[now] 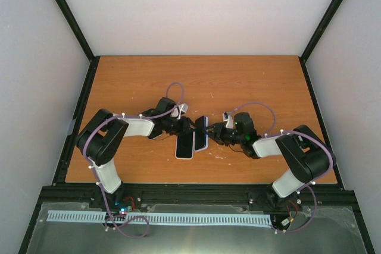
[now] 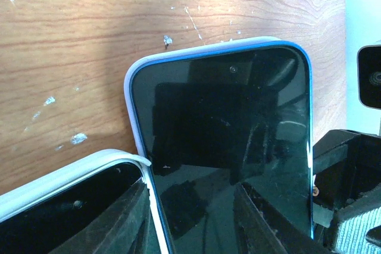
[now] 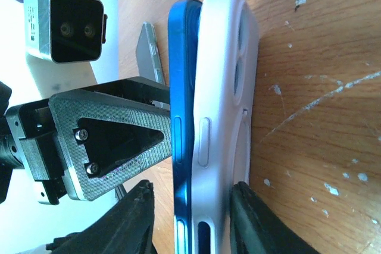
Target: Put the phone into the phone case
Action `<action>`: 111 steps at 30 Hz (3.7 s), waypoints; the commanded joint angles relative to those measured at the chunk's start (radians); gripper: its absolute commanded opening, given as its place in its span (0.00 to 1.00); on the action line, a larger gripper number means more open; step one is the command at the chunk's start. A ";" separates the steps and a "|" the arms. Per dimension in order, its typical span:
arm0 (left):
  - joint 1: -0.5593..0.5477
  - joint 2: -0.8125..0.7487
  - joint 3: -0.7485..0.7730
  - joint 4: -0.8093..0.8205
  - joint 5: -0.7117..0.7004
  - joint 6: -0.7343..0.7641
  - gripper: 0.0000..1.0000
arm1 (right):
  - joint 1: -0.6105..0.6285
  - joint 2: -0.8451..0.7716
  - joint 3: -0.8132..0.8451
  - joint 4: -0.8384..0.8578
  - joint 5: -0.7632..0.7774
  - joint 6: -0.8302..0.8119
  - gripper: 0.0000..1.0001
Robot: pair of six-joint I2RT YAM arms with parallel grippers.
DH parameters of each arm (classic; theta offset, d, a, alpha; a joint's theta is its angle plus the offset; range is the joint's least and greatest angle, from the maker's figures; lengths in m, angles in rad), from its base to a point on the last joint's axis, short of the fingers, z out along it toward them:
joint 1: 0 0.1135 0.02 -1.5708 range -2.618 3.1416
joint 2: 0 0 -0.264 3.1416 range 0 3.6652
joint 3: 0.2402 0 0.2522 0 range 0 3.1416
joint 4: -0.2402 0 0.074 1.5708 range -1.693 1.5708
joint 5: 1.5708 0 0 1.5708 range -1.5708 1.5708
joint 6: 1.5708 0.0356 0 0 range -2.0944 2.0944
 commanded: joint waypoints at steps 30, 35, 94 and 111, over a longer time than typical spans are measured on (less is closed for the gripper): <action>-0.011 0.017 0.055 0.000 0.013 0.026 0.41 | 0.003 -0.012 0.075 -0.190 -0.016 -0.132 0.35; -0.011 0.017 0.049 0.007 0.013 0.018 0.41 | 0.004 0.000 0.079 -0.197 -0.019 -0.137 0.30; 0.062 -0.526 -0.210 0.448 0.400 -0.207 0.61 | 0.017 -0.678 0.005 -0.060 -0.069 -0.106 0.08; 0.052 -0.469 -0.224 0.606 0.475 -0.252 0.06 | 0.057 -0.626 -0.008 0.014 -0.084 -0.074 0.12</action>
